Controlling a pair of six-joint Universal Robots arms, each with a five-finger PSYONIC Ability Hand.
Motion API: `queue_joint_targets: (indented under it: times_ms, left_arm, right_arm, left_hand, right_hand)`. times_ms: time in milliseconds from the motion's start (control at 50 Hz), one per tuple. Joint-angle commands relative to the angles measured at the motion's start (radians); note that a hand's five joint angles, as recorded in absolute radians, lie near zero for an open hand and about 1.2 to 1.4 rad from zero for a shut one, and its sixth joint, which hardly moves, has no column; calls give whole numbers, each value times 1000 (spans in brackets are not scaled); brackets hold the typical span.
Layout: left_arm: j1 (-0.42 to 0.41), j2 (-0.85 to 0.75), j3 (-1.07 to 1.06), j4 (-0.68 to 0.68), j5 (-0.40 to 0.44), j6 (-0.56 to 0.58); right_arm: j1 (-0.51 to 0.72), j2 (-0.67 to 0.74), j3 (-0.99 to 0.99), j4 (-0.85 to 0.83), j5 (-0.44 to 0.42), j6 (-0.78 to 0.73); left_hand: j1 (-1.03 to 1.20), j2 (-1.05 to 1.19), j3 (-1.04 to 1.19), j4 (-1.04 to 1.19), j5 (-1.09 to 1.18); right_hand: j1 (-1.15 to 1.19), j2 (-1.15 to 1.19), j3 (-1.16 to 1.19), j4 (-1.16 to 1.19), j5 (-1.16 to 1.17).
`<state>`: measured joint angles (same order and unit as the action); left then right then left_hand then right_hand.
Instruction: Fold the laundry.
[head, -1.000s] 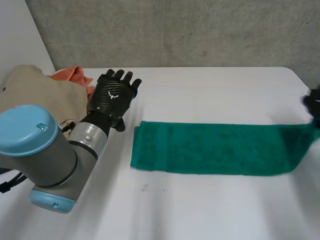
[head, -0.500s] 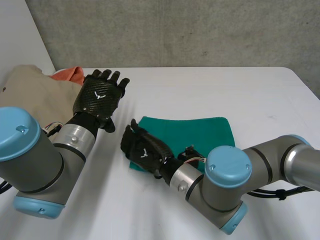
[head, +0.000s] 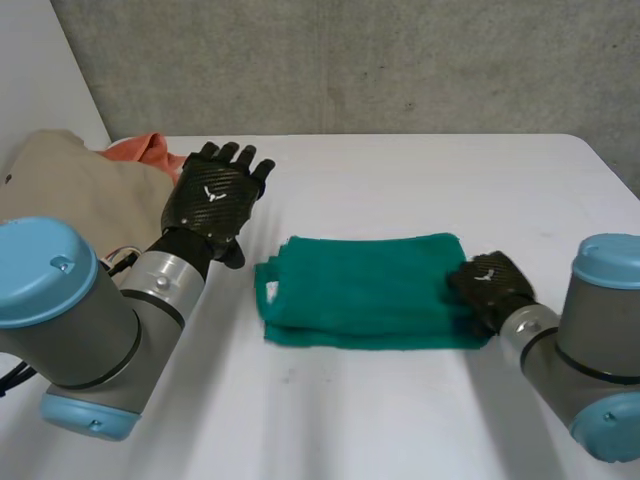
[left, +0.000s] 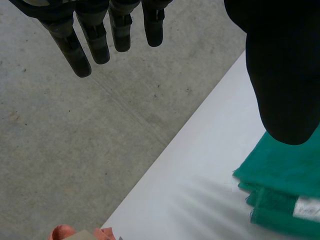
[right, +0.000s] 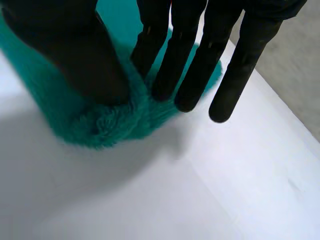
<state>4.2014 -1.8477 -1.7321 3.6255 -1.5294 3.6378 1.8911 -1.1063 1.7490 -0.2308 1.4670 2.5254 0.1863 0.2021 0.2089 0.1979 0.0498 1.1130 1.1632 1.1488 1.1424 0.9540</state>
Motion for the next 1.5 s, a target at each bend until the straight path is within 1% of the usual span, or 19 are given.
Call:
queue_joint_targets:
  times_ms: [20, 100, 180, 340, 400, 420, 460, 480, 500, 620, 700, 780, 880, 960, 980, 1100, 1280, 1420, 1500]
  left_arm:
    - [-6, 4, -4, -1, 0, -1]
    - [-9, 16, -11, -1, -2, 1]
    - [-9, 28, -15, -2, -5, -1]
    - [-1, 33, -34, -1, -6, -1]
    - [0, 31, -35, -2, -8, -1]
    - [0, 31, -35, -2, -8, -1]
    - [0, 31, -32, -2, -8, -1]
    - [-1, 31, -29, -1, -8, -1]
    - [-1, 31, -26, -1, -8, -1]
    - [-21, 30, 31, 2, -8, -71]
    - [-66, 18, 77, 1, -8, -177]
    - [-115, -27, 129, -13, -8, -284]
    - [-216, -125, 196, -102, -29, -376]
    - [-271, -231, 258, -212, -142, -410]
    - [-280, -273, 276, -250, -202, -413]
    - [-290, -367, 322, -358, -360, -409]
    - [-255, -390, 309, -406, -350, -406]
    - [-256, -337, 304, -404, -302, -404]
    - [-250, -259, 316, -397, -247, -404]
  right_arm:
    - [-1, -20, -17, -202, 147, -117]
    - [109, -87, -62, -251, 128, -145]
    - [239, -46, -117, -249, 82, -149]
    - [460, 98, -123, -243, -153, -148]
    - [464, 132, -128, -219, -172, -137]
    - [462, 134, -131, -208, -166, -131]
    - [464, 126, -132, -196, -148, -108]
    - [458, 117, -131, -194, -127, -64]
    - [454, 105, -131, -194, -113, -22]
    - [305, -82, -91, -186, -94, 253]
    - [231, -119, -85, -173, -86, 418]
    - [169, -122, -111, -78, -88, 490]
    - [108, -90, -204, 83, -89, 503]
    - [111, 45, -319, 208, -99, 493]
    - [111, 71, -342, 231, -106, 492]
    - [109, 197, -448, 373, -204, 469]
    - [112, 260, -485, 378, -182, 320]
    - [100, 183, -450, 360, -123, 302]
    - [95, 109, -356, 265, -100, 345]
  left_hand:
    - [-12, -28, -34, -23, -50]
    - [-12, -28, -34, -23, -50]
    - [-12, -28, -34, -23, -50]
    - [-11, -27, -34, -23, -49]
    - [-8, -24, -31, -20, -46]
    - [-8, -24, -31, -20, -46]
    - [-8, -24, -31, -20, -46]
    - [-8, -24, -31, -20, -46]
    - [-8, -24, -31, -20, -46]
    - [-2, -18, -25, -14, -40]
    - [1, -15, -22, -11, -37]
    - [12, -3, -10, 1, -26]
    - [42, 26, 19, 30, 4]
    - [45, 29, 22, 33, 7]
    - [42, 26, 19, 30, 4]
    - [33, 17, 10, 21, -5]
    - [45, 29, 22, 33, 7]
    - [33, 17, 10, 21, -5]
    - [21, 5, -1, 10, -17]
  right_hand:
    - [283, 233, 248, 254, 268]
    - [283, 233, 248, 254, 268]
    - [283, 233, 248, 254, 268]
    - [283, 233, 248, 254, 268]
    - [283, 233, 248, 254, 268]
    - [203, 153, 167, 174, 187]
    - [-303, -353, -339, -333, -319]
    - [-753, -804, -789, -783, -769]
    - [-938, -989, -974, -968, -954]
    - [-938, -989, -974, -968, -954]
    - [-938, -989, -974, -968, -954]
    - [-938, -989, -974, -968, -954]
    - [-938, -989, -974, -968, -954]
    - [-938, -989, -974, -968, -954]
    - [-938, -989, -974, -968, -954]
    - [-938, -989, -974, -968, -954]
    - [-893, -943, -929, -922, -909]
    - [-878, -929, -914, -908, -894]
    - [-881, -931, -917, -911, -897]
